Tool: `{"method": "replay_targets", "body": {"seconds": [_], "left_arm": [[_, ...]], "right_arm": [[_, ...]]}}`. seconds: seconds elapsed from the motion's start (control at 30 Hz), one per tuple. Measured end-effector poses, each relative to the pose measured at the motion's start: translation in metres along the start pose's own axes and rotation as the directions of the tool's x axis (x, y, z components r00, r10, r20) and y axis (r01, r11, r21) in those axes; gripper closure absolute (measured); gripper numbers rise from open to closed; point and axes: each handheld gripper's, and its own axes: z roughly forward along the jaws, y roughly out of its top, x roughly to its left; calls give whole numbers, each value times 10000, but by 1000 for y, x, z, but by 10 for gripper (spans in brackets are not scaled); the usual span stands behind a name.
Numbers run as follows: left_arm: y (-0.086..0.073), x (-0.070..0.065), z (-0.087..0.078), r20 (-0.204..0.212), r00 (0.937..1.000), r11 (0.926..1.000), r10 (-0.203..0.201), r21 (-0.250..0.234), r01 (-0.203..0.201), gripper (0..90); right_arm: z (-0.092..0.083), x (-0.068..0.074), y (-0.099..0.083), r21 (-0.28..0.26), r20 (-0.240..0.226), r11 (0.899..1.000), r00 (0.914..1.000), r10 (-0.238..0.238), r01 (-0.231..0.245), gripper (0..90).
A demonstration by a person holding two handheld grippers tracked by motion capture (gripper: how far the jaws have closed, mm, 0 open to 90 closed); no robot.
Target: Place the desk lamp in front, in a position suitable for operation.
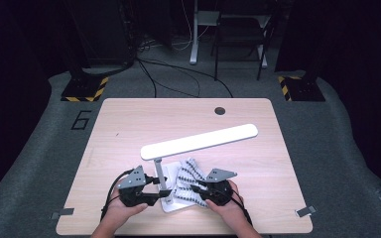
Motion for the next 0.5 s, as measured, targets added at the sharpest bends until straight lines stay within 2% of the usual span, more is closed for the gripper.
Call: {"method": "replay_targets", "body": {"seconds": [0.37, 0.4, 0.5], "left_arm": [[2, -2, 2, 139, 9999, 10000, 55, 53, -55, 513], [2, -2, 2, 162, 9999, 10000, -29, 60, 28, 511], [3, -2, 2, 158, 9997, 9997, -204, 101, 202, 500]], "right_arm": [[11, -2, 9, -73, -274, 9999, 9995, 145, -147, 734], [12, -1, 10, -60, -313, 9994, 9990, 331, -333, 734], [17, -1, 15, -45, -361, 9995, 9989, 314, -316, 734]]}}
